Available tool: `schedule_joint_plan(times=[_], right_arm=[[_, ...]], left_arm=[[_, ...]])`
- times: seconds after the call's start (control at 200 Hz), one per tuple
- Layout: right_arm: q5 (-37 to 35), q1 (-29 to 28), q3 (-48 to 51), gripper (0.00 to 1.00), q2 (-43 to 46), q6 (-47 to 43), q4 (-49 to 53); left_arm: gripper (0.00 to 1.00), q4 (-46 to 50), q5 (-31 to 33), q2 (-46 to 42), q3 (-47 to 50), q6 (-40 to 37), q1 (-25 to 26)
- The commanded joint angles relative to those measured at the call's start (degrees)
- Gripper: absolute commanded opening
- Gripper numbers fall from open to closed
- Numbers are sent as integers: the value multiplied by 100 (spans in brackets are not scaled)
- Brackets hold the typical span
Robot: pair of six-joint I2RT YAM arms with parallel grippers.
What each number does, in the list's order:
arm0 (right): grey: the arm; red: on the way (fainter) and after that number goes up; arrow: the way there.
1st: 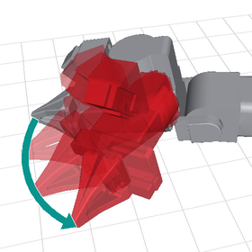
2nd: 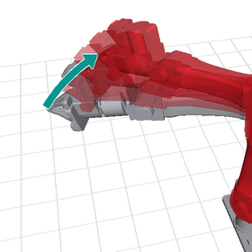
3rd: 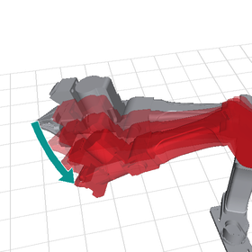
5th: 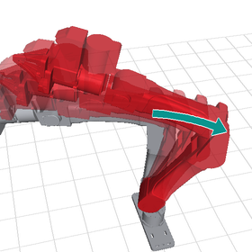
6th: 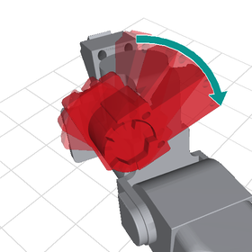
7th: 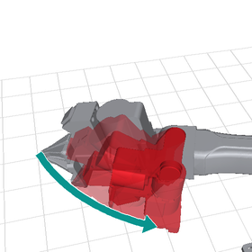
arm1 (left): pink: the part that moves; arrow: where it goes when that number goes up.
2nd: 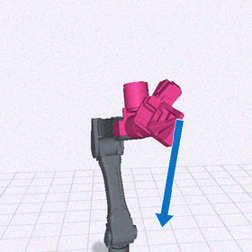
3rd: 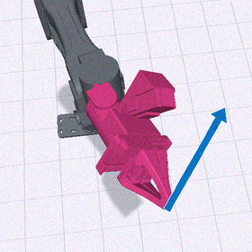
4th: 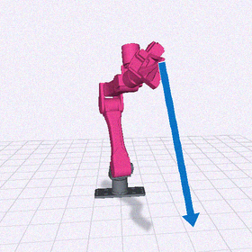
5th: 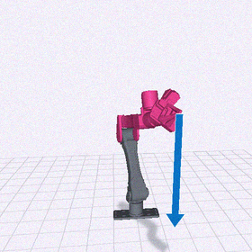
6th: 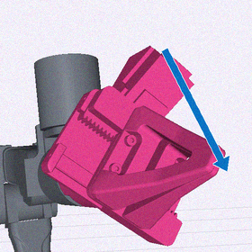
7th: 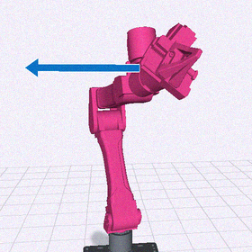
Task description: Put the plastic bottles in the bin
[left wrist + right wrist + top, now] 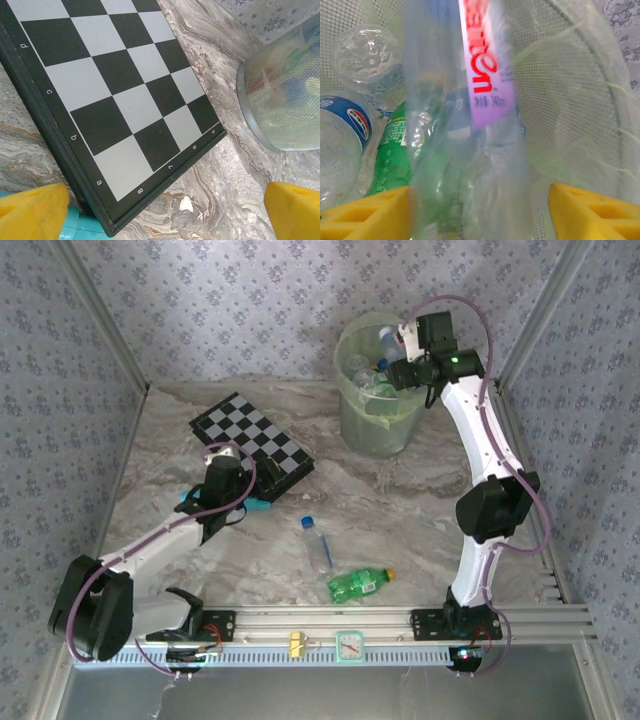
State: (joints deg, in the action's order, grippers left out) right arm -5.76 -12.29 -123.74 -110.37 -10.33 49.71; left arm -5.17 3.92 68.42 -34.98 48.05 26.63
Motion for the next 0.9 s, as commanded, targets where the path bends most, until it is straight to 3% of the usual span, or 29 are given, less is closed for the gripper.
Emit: schedule_joint_plan(times=[0.0,0.205,0.365,0.465,0.62,0.895], right_arm=[[-220,-56,-346,75,52,-30,197],[-667,-299,-299,82,527,46,24],[-619,-630,412,90,1222,407,-193],[-668,-998,1306,100,1828,654,-429],[-835,-1688,2876,100,2805,1311,-827],[-514,-2479,5395,100,4051,3782,-1205]], left_arm=[[100,70,47,-128,-69,-95,9],[100,26,31,-131,-61,-91,6],[100,-36,-40,-109,-53,-121,6],[100,-96,-97,-80,-57,-147,8],[100,-186,-246,5,-87,-207,22],[100,-239,-313,-9,21,-235,137]])
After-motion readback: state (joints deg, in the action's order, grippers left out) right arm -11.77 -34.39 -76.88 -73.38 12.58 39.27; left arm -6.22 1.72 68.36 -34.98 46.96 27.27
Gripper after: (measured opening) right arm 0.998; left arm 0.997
